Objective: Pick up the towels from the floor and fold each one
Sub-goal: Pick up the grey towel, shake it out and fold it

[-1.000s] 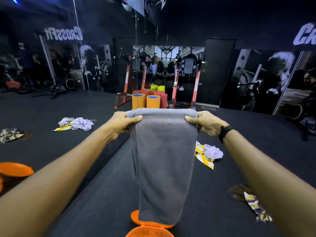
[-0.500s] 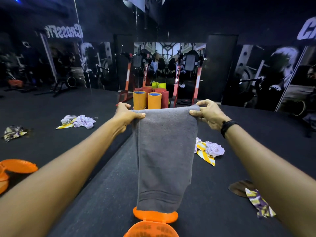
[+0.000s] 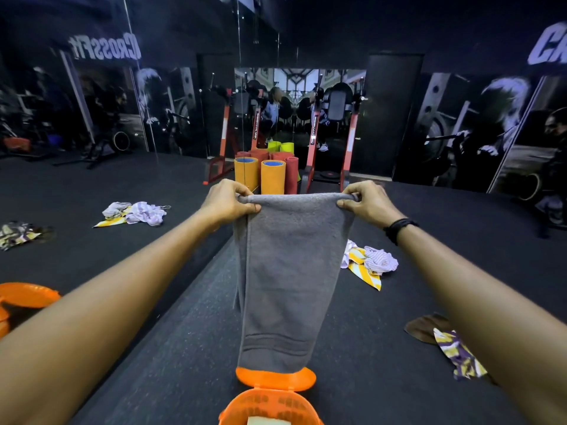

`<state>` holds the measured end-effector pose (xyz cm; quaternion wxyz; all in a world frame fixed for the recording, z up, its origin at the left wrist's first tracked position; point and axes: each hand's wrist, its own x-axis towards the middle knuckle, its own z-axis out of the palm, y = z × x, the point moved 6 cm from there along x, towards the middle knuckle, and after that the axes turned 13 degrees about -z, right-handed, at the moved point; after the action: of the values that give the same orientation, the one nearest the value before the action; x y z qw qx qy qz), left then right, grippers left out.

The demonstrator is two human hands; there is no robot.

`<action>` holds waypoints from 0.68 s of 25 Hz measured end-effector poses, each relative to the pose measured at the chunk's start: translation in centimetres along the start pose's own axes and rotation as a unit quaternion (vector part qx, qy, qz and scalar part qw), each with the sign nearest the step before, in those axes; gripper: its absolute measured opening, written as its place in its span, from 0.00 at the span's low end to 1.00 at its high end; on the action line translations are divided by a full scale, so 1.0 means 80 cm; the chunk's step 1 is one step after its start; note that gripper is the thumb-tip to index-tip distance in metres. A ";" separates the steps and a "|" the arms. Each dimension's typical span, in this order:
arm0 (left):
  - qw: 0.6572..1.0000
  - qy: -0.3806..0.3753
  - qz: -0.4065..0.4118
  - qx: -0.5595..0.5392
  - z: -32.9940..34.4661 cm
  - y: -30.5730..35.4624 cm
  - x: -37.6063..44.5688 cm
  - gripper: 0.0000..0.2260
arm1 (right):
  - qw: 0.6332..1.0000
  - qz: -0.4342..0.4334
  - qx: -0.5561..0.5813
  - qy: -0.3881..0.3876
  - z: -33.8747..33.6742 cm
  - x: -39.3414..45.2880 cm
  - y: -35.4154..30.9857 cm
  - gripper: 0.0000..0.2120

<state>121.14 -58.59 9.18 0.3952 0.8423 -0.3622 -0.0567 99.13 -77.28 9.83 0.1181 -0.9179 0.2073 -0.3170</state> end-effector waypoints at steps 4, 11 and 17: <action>0.997 -0.042 0.011 0.062 -0.003 0.001 0.003 0.08 | 1.000 0.006 0.011 0.009 0.000 0.004 0.003 0.06; 0.983 -0.174 -0.004 -0.048 -0.017 0.028 0.013 0.07 | 0.985 -0.012 0.141 -0.099 -0.022 0.039 -0.003 0.08; 0.947 -0.262 -0.118 -0.144 0.032 -0.047 -0.001 0.31 | 0.915 0.100 0.326 -0.216 0.050 -0.016 0.014 0.09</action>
<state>122.23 -58.55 4.78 0.3937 0.7685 -0.3389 -0.3736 100.42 -77.38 5.66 0.4840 -0.8489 0.1529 -0.1473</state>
